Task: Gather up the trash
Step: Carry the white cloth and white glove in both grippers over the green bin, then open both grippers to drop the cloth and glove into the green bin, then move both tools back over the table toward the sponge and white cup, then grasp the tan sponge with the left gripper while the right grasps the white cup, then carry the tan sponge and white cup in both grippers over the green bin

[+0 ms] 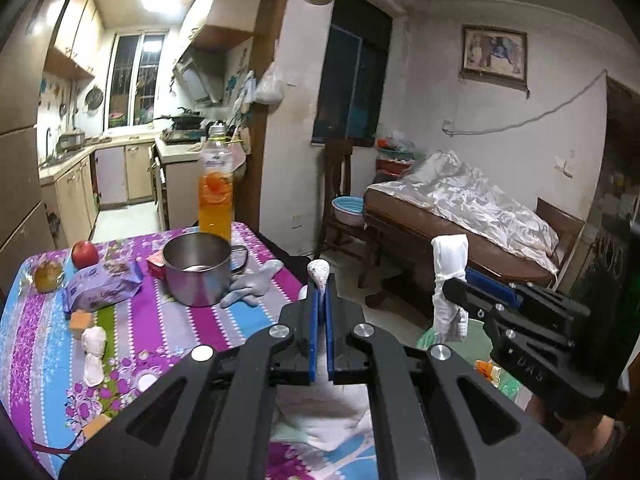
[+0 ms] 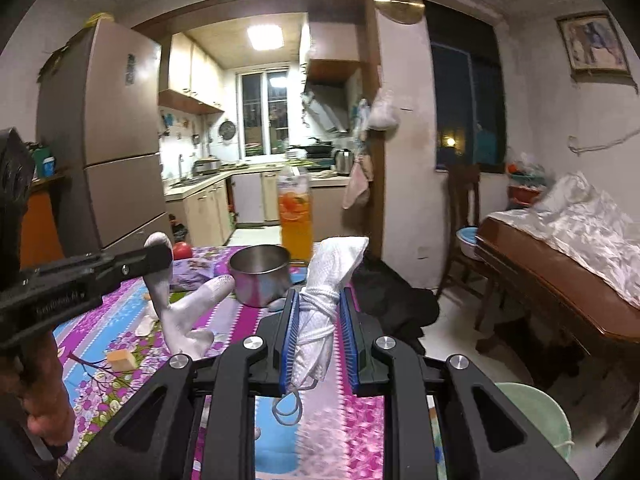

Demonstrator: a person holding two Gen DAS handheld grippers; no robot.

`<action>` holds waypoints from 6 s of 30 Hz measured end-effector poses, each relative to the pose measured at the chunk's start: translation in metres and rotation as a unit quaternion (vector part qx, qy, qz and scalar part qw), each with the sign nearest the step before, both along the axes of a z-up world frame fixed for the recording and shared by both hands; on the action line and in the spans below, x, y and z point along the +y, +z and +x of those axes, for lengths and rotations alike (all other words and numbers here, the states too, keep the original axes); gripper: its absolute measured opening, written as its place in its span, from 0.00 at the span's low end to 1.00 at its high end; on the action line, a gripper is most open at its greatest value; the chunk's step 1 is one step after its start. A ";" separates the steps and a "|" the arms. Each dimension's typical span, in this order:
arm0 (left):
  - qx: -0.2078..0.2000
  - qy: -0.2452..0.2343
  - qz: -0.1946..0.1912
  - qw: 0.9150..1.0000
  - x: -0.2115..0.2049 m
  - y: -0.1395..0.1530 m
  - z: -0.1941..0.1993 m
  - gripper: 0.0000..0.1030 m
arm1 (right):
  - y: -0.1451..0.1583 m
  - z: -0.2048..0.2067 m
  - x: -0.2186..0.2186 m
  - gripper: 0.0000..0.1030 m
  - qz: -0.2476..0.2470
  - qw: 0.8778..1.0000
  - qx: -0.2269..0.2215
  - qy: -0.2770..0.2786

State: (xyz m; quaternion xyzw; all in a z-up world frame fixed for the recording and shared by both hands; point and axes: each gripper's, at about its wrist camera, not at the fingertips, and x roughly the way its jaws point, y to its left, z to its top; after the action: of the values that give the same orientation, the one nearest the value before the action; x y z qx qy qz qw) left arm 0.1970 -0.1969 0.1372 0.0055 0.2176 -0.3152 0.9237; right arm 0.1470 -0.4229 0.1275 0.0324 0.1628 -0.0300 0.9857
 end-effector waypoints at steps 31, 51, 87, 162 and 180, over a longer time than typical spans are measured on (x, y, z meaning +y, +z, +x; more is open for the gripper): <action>0.018 -0.134 0.011 0.991 -0.194 -0.019 -0.056 0.01 | -0.034 -0.109 -0.185 0.21 0.032 0.986 0.051 -0.155; 0.077 -0.159 0.049 0.983 -0.261 -0.071 -0.041 0.01 | -0.106 -0.068 -0.301 0.21 0.112 0.962 0.220 -0.118; 0.090 -0.159 0.069 0.981 -0.277 -0.087 -0.037 0.27 | -0.124 -0.059 -0.298 0.41 0.121 0.960 0.226 -0.115; 0.175 0.084 0.119 0.974 0.234 -0.194 0.110 0.31 | -0.205 0.267 0.257 0.59 -0.031 0.927 0.240 0.285; 0.172 0.132 0.133 0.967 0.232 -0.194 0.112 0.31 | -0.210 0.286 0.274 0.40 -0.077 0.935 0.250 0.240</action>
State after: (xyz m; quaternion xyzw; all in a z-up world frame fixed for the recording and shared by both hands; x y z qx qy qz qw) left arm 0.3094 0.0356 -0.0572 0.0453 0.4116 -0.1548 0.8970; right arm 0.4329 -0.1490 -0.0820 -0.0920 0.4037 0.1880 0.8906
